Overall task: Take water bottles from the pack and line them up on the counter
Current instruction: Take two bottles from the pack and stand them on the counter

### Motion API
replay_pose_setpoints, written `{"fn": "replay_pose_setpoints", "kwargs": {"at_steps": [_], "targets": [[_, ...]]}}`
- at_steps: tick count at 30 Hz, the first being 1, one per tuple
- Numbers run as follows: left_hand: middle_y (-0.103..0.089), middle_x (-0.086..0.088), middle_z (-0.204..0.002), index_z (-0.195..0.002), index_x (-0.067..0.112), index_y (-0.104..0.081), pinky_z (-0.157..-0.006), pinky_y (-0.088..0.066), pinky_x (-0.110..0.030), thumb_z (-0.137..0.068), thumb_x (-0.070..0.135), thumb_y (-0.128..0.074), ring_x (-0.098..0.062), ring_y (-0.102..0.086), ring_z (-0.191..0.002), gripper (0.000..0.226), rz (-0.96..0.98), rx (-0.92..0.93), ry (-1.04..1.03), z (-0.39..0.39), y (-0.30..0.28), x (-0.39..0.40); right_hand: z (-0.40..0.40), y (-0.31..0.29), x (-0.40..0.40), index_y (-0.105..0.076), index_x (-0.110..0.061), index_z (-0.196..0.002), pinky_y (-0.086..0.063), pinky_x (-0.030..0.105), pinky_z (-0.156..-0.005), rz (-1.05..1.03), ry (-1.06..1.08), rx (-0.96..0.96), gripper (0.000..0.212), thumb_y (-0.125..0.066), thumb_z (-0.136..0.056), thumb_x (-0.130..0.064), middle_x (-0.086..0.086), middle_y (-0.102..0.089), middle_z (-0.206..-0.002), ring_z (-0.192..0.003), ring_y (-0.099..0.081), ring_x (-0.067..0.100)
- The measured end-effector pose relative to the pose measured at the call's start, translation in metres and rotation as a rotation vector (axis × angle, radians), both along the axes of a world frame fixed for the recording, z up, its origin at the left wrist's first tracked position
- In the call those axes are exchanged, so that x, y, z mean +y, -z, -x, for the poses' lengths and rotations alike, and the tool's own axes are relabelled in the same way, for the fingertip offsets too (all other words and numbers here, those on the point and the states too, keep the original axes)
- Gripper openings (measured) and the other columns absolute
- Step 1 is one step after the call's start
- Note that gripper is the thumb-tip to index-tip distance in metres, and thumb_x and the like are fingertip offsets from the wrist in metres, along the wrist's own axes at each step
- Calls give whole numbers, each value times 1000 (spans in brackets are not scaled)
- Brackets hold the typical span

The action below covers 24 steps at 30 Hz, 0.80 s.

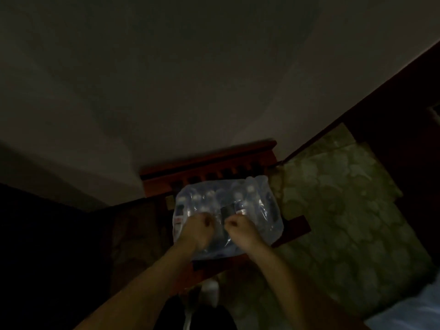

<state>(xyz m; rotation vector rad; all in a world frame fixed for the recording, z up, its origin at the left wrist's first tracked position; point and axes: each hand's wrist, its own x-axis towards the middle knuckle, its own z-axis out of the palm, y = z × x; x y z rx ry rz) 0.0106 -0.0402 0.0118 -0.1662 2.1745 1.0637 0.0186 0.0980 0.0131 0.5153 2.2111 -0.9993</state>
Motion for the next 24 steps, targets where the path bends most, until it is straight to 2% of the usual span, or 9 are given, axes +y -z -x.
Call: {"fn": "replay_pose_setpoints", "kwargs": {"at_steps": [2,4,7,10,12,15,19,22,24], "targets": [[-66,-3,-111,-119,5,-66,-82,-46,-18,-101,7,-41,-16,-62,-102,31,-35,-58,-8,-1,16,7,11,19,2,-68,-9,-111,-39,18,-61,-42,-34,-23,25,-47,-98,-14,8,-65,-105,-85,-54,12],[-65,-1,-103,-119,7,-65,-70,-39,-9,-101,4,-39,-9,-58,-91,31,-50,-105,-43,1,28,13,22,38,5,-67,-4,-106,-38,16,-54,-49,-60,-45,25,-44,-99,-13,11,-64,-100,-77,-52,13],[-65,-17,-127,-132,2,-58,-82,-40,-18,-101,3,-39,-26,-61,-114,36,-1,-144,-85,6,44,20,35,67,7,-58,-8,-83,-35,16,-51,-75,-117,-90,22,-42,-98,-9,9,-55,-82,-66,-49,14],[-63,-18,-130,-131,2,-57,-95,-43,-25,-101,5,-40,-28,-59,-120,35,48,-218,-70,11,60,29,41,100,11,-53,-16,-71,-46,28,-73,-72,-141,-139,28,-46,-95,-5,8,-56,-83,-84,-55,22],[-61,-16,-134,-135,6,-54,-100,-43,-28,-101,7,-40,-28,-58,-123,37,98,-240,-53,14,71,32,38,119,11,-65,-10,-94,-49,36,-89,-61,-151,-221,16,-49,-95,-8,15,-63,-104,-101,-60,30],[-55,-13,-142,-144,9,-46,-107,-38,-27,-100,7,-44,-27,-53,-131,44,143,-249,-30,17,83,34,26,140,9,-54,-1,-131,-42,37,-101,-124,-132,-400,38,-47,-99,-21,20,-56,-132,-122,-53,34],[-60,-14,-133,-141,12,-45,-104,-47,-36,-97,20,-54,-30,-58,-123,46,265,-297,34,15,98,41,9,159,7,-26,4,-148,-36,37,-109,-77,-126,-481,60,-47,-101,-26,23,-41,-148,-134,-43,35],[-59,-15,-130,-138,9,-46,-101,-50,-38,-98,34,-55,-30,-59,-119,48,333,-357,49,13,113,46,8,168,1,-17,3,-151,-32,41,-112,-60,3,-504,59,-41,-103,-23,24,-30,-153,-139,-35,37],[-57,-16,-135,-138,7,-49,-104,-48,-38,-101,31,-51,-29,-57,-123,44,330,-393,6,14,122,46,11,176,-4,-11,3,-151,-31,45,-113,-86,80,-475,71,-49,-100,-29,25,-27,-154,-140,-33,39]]}}
